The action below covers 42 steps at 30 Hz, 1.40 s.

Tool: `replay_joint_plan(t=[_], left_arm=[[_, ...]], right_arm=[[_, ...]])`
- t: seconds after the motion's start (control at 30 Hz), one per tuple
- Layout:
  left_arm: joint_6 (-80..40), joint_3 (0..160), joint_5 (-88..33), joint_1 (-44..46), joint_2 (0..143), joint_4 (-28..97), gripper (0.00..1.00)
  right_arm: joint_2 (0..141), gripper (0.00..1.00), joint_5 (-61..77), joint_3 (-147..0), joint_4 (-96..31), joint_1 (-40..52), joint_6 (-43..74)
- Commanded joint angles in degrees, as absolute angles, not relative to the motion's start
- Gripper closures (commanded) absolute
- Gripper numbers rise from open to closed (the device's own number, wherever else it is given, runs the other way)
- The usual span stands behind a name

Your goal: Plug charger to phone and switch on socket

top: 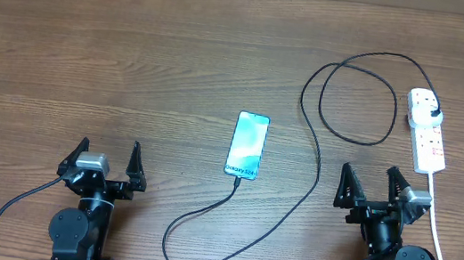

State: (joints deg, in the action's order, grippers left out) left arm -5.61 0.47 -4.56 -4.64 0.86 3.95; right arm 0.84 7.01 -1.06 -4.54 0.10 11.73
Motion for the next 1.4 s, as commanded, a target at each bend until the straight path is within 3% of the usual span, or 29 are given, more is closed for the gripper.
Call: replay_joint_plan(t=[0.0, 0.17, 0.47, 1.37], left_arm=[[-5.6, 0.3, -5.4, -5.2, 0.2, 4.1, 0.01], [-5.6, 0.3, -5.4, -5.2, 0.3, 4.1, 0.00], [-5.6, 0.3, -5.4, -5.2, 0.3, 4.1, 0.00], [-5.6, 0.3, -5.4, -5.2, 0.3, 4.1, 0.00]], right_arm=[[0.2, 0.00, 4.9, -0.4, -4.6, 0.4, 7.0], [0.2, 0.00, -0.6, -0.4, -4.9, 0.4, 6.7], [0.2, 0.00, 1.2, -0.4, -4.9, 3.2, -3.4], [0.1, 0.00, 1.1, -0.4, -4.8, 5.1, -4.6]])
